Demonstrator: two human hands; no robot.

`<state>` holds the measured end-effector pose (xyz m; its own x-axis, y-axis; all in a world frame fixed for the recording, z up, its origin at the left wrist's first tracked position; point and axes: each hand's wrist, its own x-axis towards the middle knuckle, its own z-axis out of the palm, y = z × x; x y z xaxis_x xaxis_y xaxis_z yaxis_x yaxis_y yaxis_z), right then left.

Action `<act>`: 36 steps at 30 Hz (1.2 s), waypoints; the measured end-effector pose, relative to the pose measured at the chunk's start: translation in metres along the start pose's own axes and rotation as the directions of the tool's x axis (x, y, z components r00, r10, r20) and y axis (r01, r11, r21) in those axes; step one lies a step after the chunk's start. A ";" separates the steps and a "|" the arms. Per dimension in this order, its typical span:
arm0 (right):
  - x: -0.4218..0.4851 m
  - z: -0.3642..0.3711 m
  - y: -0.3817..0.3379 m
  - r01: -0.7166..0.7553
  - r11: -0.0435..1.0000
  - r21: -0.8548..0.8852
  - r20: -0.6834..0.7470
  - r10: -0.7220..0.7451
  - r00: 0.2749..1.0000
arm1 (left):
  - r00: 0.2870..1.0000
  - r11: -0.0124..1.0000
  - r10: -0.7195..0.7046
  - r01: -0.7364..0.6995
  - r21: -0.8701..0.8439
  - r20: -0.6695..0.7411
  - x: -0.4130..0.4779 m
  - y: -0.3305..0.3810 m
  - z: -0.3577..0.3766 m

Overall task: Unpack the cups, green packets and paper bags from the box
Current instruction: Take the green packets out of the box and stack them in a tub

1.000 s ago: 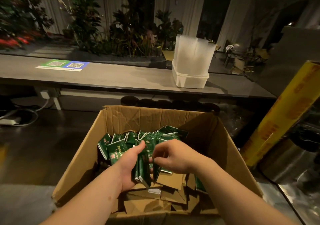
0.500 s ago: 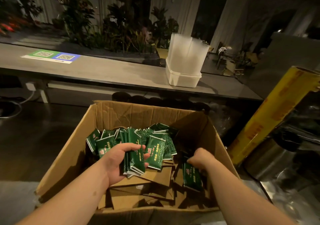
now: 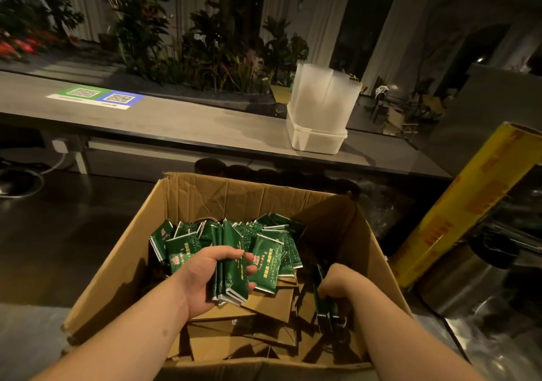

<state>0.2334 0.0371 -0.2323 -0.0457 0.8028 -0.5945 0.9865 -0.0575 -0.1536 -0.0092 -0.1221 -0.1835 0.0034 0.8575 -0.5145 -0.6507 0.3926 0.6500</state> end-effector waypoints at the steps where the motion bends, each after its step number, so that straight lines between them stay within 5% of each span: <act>1: -0.006 -0.007 -0.001 -0.012 0.998 0.060 -0.001 0.012 1.000 | 1.000 1.000 0.000 0.000 -0.008 -0.007 -0.001 0.000 0.001; 5: -0.040 -0.031 -0.020 0.167 0.960 0.224 -0.177 -0.129 0.976 | 1.000 1.000 0.001 -0.002 -0.019 -0.021 -0.006 0.001 0.000; 10: -0.119 -0.008 -0.087 0.527 0.818 0.231 -0.381 -0.422 0.822 | 0.999 0.999 0.041 -0.040 0.037 -0.032 -0.005 -0.001 -0.005; 14: -0.148 0.025 -0.123 0.658 0.743 0.121 -0.397 -0.572 0.718 | 0.990 0.983 0.134 -0.127 0.130 -0.050 -0.004 -0.003 -0.004; 17: -0.146 0.030 -0.123 0.705 0.679 0.205 -0.327 -0.632 0.703 | 0.988 0.980 0.145 -0.136 0.146 -0.050 -0.003 -0.001 -0.008; 20: -0.134 0.016 -0.107 0.662 0.595 0.455 -0.152 -0.681 0.717 | 0.987 0.990 0.124 -0.115 0.087 -0.102 0.000 -0.002 -0.014; 22: -0.113 0.003 -0.092 0.631 0.579 0.516 -0.210 -0.628 0.749 | 0.991 0.995 0.093 -0.090 0.042 -0.094 0.000 -0.003 -0.010; 24: -0.074 -0.009 -0.068 0.558 0.727 0.400 -0.327 -0.455 0.828 | 0.992 0.995 0.096 -0.097 -0.011 -0.082 0.000 -0.003 -0.006; 27: -0.022 -0.010 -0.024 0.239 0.965 0.111 -0.337 -0.190 0.922 | 0.987 0.991 0.118 -0.124 -0.048 -0.112 -0.003 -0.001 -0.002; 31: 0.007 0.017 0.006 0.035 0.999 -0.029 -0.127 -0.038 0.991 | 0.988 0.988 0.123 -0.131 -0.084 -0.096 -0.007 -0.001 0.001; 36: 0.023 0.029 0.014 -0.041 0.997 -0.069 -0.191 0.027 0.981 | 0.994 0.993 0.082 -0.087 -0.082 -0.070 -0.008 -0.001 0.000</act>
<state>0.2416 0.0375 -0.2715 0.0123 0.8994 -0.4369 0.9960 -0.0495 -0.0738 -0.0089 -0.1294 -0.1799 -0.1032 0.8611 -0.4978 -0.7083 0.2878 0.6446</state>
